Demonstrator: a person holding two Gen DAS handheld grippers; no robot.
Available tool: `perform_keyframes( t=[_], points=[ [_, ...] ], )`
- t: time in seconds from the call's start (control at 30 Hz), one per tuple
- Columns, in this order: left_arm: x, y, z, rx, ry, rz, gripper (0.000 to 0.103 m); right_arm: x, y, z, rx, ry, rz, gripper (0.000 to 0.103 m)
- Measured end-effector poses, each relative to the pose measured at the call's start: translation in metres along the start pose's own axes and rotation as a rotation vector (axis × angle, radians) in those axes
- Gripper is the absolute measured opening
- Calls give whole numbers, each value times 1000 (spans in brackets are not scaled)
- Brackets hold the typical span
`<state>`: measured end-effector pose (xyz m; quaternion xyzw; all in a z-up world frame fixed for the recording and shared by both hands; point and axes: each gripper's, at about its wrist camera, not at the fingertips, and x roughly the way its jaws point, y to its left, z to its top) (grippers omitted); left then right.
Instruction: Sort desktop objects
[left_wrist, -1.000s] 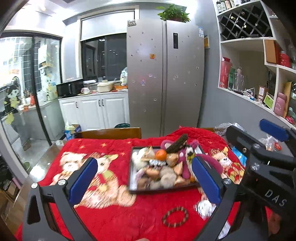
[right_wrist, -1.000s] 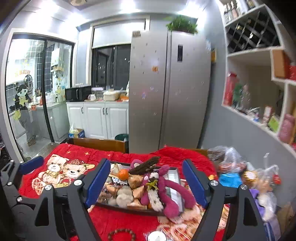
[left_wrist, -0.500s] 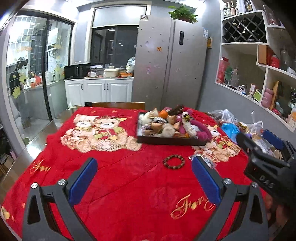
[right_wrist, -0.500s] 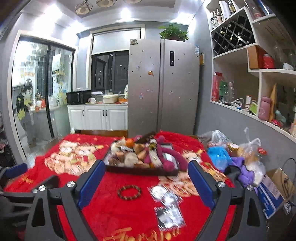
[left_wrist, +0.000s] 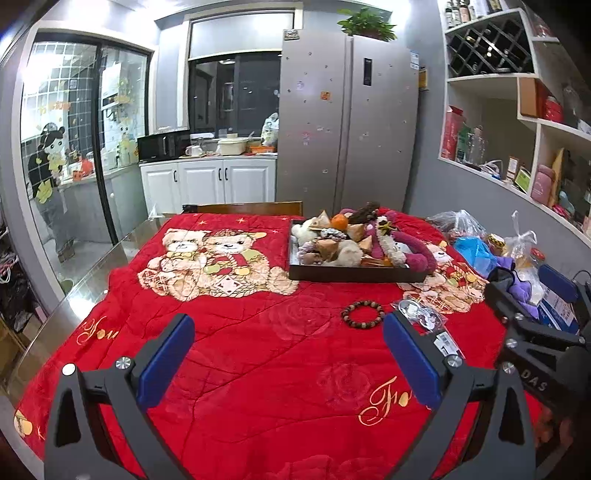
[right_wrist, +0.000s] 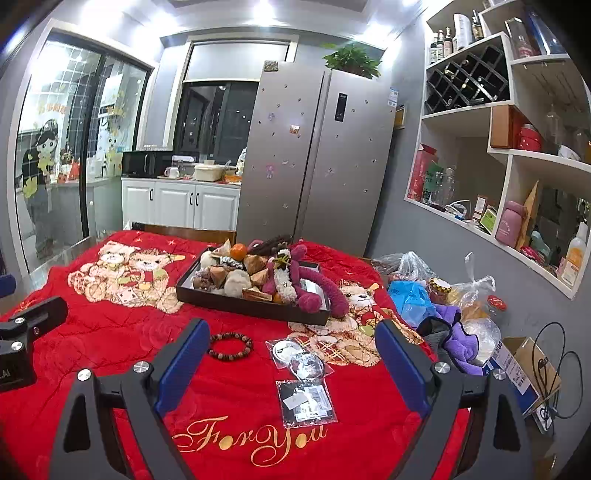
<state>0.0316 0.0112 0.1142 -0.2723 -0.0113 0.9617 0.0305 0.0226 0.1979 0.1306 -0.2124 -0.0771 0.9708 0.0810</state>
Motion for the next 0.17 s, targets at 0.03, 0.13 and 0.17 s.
perform_keyframes(
  t=[0.03, 0.13, 0.17],
  points=[
    [0, -2, 1, 5, -4, -4, 103, 0, 1, -1, -1, 2, 2, 93],
    [-6, -5, 2, 15, -28, -24, 103, 1, 2, -2, -5, 7, 4, 93],
    [-7, -5, 3, 13, -31, -25, 103, 0, 2, -2, -7, 5, 1, 93]
  ],
)
